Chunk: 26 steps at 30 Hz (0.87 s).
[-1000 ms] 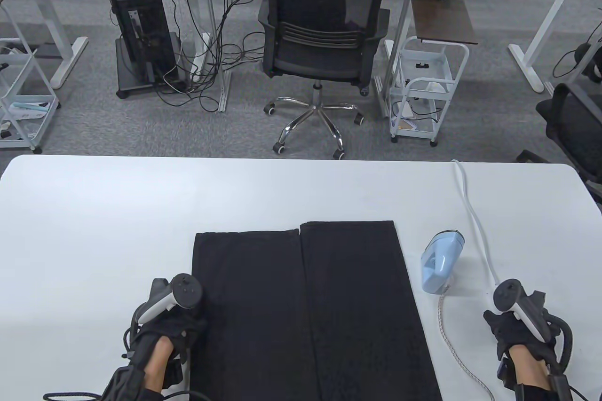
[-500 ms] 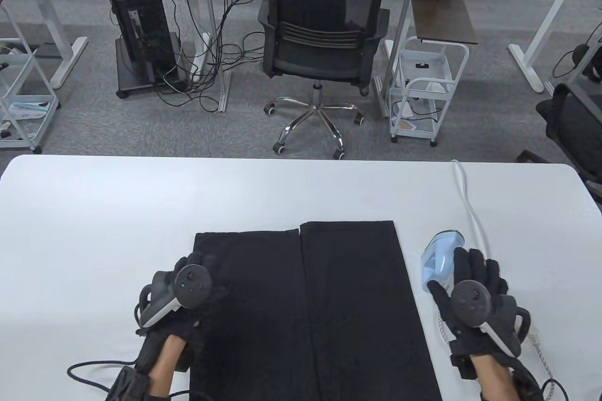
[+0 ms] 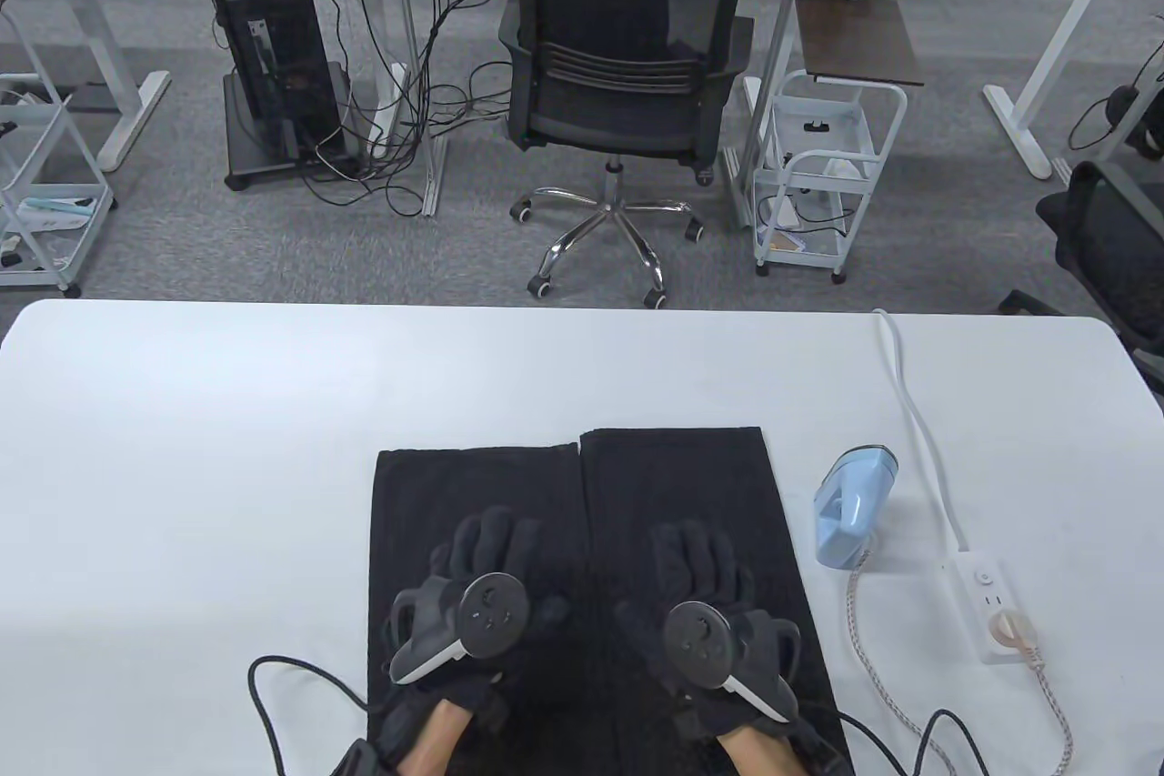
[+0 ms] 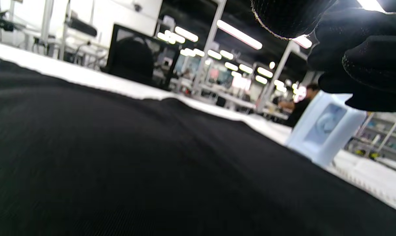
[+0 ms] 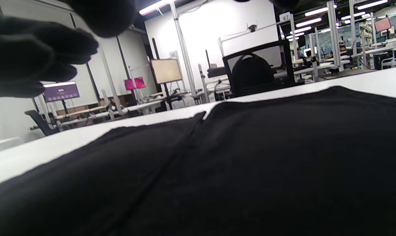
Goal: Iron trousers with electric iron on table
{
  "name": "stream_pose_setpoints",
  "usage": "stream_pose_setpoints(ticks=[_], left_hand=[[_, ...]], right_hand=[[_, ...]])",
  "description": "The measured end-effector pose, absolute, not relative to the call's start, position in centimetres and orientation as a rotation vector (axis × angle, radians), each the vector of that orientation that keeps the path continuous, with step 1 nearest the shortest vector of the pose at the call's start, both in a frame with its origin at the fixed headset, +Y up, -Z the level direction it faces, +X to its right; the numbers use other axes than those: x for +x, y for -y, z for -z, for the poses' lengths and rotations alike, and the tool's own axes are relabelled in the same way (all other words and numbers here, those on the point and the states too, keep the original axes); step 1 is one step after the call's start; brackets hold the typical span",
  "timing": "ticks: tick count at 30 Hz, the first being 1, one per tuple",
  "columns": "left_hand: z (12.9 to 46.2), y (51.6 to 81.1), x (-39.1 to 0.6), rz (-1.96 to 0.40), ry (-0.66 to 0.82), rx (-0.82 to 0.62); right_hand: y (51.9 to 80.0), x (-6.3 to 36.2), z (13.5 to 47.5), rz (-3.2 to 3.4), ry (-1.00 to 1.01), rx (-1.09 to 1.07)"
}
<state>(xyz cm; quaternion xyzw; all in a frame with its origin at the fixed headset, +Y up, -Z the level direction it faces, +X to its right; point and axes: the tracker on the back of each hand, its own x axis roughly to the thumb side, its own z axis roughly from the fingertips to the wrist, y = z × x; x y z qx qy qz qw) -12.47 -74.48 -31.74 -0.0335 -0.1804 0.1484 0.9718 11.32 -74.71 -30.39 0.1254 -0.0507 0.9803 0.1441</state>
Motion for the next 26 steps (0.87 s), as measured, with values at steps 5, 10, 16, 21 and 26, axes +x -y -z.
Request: stream_pose_setpoints(ticks=[5,10,16,21,26], left_hand=[[31.7,74.8,-12.2,-0.275,0.378,-0.067],[31.8,74.9,-11.8,-0.27,0.37,-0.061],[31.7,74.6,-12.3,-0.284,0.358,-0.033],[31.6,74.6,-12.4,-0.296,0.357,-0.038],[31.7,74.8,-12.3,-0.304,0.359,-0.058]], right_hand=[[75.2,11.7,30.3,-2.836,0.108,0.335],[75.5,11.4,30.4,-2.864,0.063,0.353],[75.7,11.2,30.6,-2.882,0.038,0.352],[75.9,11.2,30.4,-2.867,0.02,0.36],[76.0,11.1,30.3,-2.859,-0.004,0.365]])
